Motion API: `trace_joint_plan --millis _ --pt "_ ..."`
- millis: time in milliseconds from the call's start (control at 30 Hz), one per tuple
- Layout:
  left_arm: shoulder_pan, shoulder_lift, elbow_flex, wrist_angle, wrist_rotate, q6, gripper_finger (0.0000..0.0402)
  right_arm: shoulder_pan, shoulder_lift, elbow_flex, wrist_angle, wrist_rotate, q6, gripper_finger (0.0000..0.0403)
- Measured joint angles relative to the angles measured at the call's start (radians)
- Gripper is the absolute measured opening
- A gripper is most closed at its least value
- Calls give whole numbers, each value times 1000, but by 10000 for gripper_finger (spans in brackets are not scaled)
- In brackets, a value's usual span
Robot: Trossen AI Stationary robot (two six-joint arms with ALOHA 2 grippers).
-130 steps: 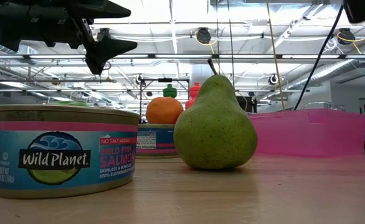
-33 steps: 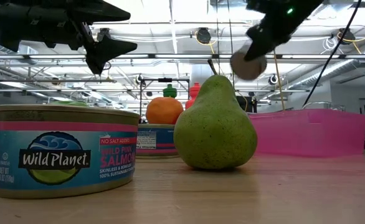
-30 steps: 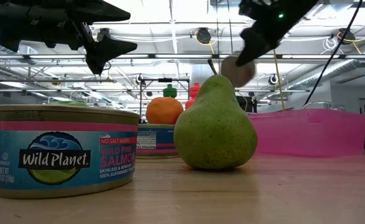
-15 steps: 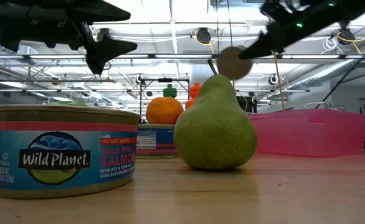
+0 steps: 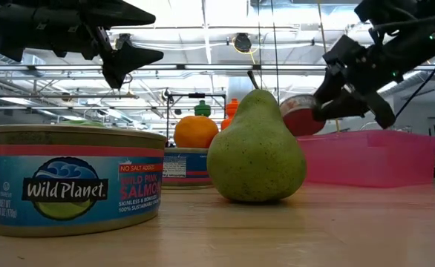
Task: Pick & Place Food Item
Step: Put the right green tuna can into the pink bin
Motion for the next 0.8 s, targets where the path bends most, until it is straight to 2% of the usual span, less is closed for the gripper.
trace_joint_plan --millis 500,800 --pt "0 0 0 0 0 0 299 17 249 1 90 -1 -159 148" --pt "0 0 0 0 0 0 299 17 305 2 124 0 -164 194"
